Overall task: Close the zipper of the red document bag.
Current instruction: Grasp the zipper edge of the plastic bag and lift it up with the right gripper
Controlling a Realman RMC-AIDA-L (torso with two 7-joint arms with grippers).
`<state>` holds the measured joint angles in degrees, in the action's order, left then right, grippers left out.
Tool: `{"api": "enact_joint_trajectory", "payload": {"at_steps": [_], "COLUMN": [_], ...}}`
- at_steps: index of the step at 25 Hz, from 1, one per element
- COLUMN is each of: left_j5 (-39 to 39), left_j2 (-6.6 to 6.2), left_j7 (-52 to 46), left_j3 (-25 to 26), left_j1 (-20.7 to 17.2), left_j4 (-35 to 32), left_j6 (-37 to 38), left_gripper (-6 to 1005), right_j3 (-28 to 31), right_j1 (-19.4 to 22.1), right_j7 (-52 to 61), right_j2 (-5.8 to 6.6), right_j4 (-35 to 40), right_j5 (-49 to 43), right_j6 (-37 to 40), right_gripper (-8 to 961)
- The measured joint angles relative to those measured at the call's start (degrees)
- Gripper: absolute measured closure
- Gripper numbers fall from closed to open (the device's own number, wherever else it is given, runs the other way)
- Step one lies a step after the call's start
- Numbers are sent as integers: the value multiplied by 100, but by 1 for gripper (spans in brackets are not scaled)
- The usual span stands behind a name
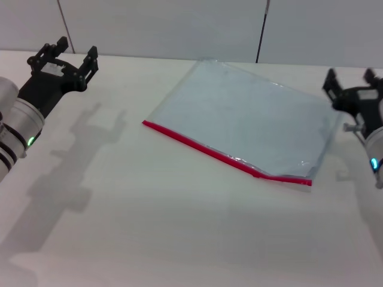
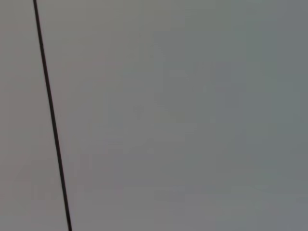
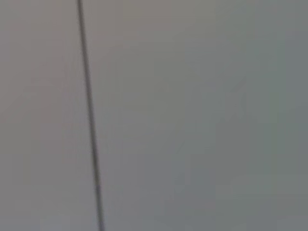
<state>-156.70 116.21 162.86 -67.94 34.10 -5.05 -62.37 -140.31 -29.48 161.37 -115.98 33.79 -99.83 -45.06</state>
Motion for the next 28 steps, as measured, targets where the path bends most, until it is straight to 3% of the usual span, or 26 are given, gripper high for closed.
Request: {"api": "enact_joint_trajectory", "payload": {"at_steps": [4,8,13,20,24,28], "left_j5": [0,0,0,0,0,0], "left_j2": [-20,-28,-29,-33,-44,-53], "left_j7": [0,0,0,0,0,0], "left_j3": [0,1,0,0,-1,-7], "left_j1": [-41,-55,-55,-54,-89,-103], "left_j4": [-3,-6,-7,-6,-4,-4], "left_j6": [12,27,73,76,76,76], "left_gripper": [361,363,364,367,368,369], "right_j3": [10,6,2,42,129,400], "right_j1": [26,179,288,523,657,886], "right_j7": [0,0,0,-9,-39,-86], "right_j2": [135,478,799,1386,1550,1558], "right_j4": [299,1017,1700,2652,3020,3365], "right_j5": [-265,-684,-1062,-1818,-2255,-2875], "right_j6": [709,1200,1657,2728,3416,4068], "right_gripper": [165,166,167,169,169,170]}}
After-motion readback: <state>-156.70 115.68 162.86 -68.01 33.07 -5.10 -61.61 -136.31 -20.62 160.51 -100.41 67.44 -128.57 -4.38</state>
